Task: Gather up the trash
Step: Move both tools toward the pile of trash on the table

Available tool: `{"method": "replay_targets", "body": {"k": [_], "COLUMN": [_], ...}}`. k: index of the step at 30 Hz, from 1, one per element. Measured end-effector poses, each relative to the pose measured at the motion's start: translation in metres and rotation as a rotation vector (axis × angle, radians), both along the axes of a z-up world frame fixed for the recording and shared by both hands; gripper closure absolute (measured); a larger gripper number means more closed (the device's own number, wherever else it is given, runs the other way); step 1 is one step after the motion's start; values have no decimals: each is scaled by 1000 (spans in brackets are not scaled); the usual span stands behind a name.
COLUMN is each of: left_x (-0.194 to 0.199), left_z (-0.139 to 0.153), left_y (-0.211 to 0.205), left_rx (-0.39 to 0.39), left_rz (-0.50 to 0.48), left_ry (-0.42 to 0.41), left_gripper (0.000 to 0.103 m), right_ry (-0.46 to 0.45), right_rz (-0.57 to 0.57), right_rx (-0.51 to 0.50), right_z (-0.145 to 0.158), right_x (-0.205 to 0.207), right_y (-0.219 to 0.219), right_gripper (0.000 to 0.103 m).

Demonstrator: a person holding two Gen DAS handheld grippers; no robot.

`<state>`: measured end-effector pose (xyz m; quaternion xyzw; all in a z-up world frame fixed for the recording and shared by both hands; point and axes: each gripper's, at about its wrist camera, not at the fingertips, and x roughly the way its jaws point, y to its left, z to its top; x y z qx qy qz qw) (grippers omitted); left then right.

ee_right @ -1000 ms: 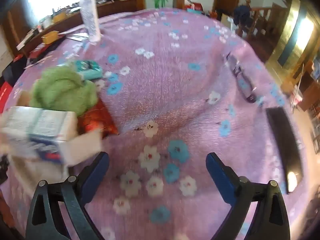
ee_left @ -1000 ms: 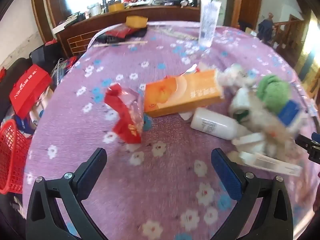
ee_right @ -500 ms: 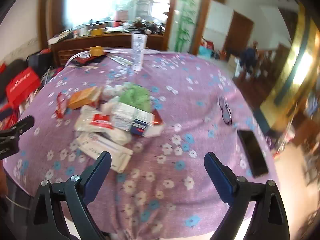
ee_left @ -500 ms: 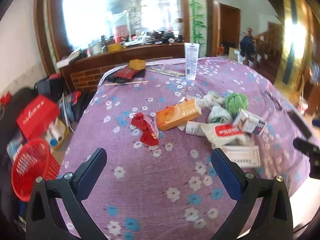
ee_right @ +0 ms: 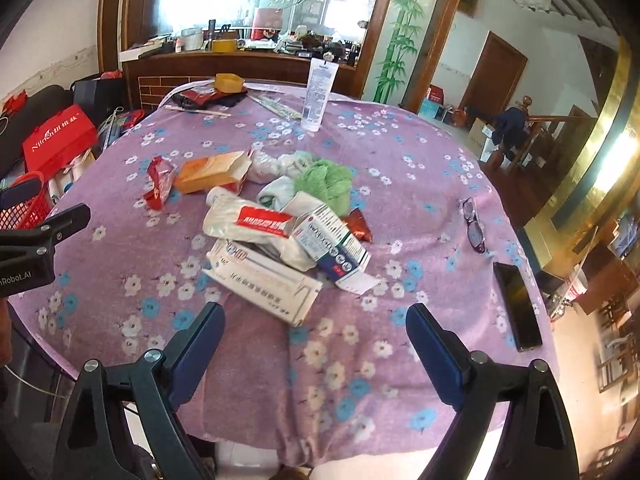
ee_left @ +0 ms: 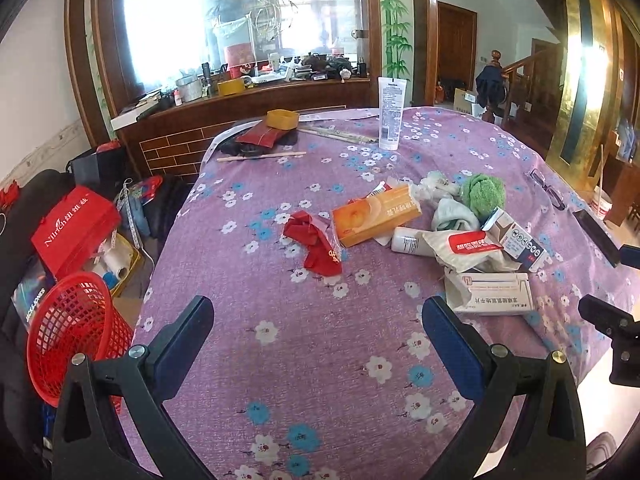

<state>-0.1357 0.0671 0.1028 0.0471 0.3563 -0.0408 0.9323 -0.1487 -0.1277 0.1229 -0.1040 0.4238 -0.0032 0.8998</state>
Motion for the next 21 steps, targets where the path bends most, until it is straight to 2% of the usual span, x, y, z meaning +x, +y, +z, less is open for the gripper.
{"method": "replay_targets", "body": {"k": [21], "left_x": [-7], "left_z": [-6], "left_y": [-2], "left_rx": [-10], "left_rz": [6], "left_ry": [25], "left_gripper": [0], "right_ry": [41], "right_rz": [14], "right_rx": [-3], "right_z": [-7], "right_x": [-6], "right_y": [1], "right_gripper": [10]}}
